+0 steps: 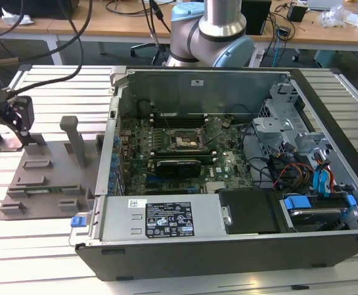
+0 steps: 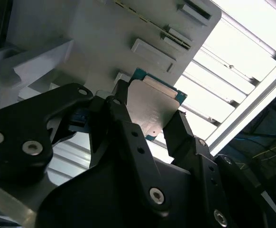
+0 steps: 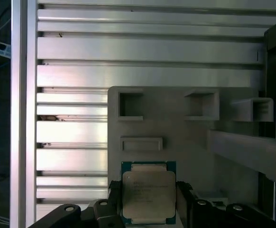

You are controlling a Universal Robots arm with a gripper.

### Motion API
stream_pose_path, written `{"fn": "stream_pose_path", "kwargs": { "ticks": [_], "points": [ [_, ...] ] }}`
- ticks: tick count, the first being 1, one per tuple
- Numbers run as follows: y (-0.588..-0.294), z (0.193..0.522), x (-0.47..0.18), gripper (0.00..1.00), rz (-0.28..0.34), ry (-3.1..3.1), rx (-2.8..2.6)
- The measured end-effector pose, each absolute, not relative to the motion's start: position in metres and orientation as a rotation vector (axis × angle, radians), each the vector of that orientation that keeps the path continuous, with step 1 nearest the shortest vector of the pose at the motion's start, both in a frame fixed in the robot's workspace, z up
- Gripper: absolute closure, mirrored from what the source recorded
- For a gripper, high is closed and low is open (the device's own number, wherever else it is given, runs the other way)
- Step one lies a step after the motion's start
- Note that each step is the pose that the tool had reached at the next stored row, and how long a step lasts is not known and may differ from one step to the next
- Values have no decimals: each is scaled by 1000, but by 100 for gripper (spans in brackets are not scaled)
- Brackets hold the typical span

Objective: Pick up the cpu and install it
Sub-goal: 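Pick up the cpu and move it towards the insertion slot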

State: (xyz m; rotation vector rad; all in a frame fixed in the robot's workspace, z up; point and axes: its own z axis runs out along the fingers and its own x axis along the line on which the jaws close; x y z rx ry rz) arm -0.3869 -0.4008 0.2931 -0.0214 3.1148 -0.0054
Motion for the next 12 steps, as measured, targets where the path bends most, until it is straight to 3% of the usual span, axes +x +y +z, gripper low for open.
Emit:
{"fn": "stream_pose_path", "kwargs": {
  "ticks": [12],
  "points": [
    [-401,319,-387,45,-5,3115,-21]
  ]
}}
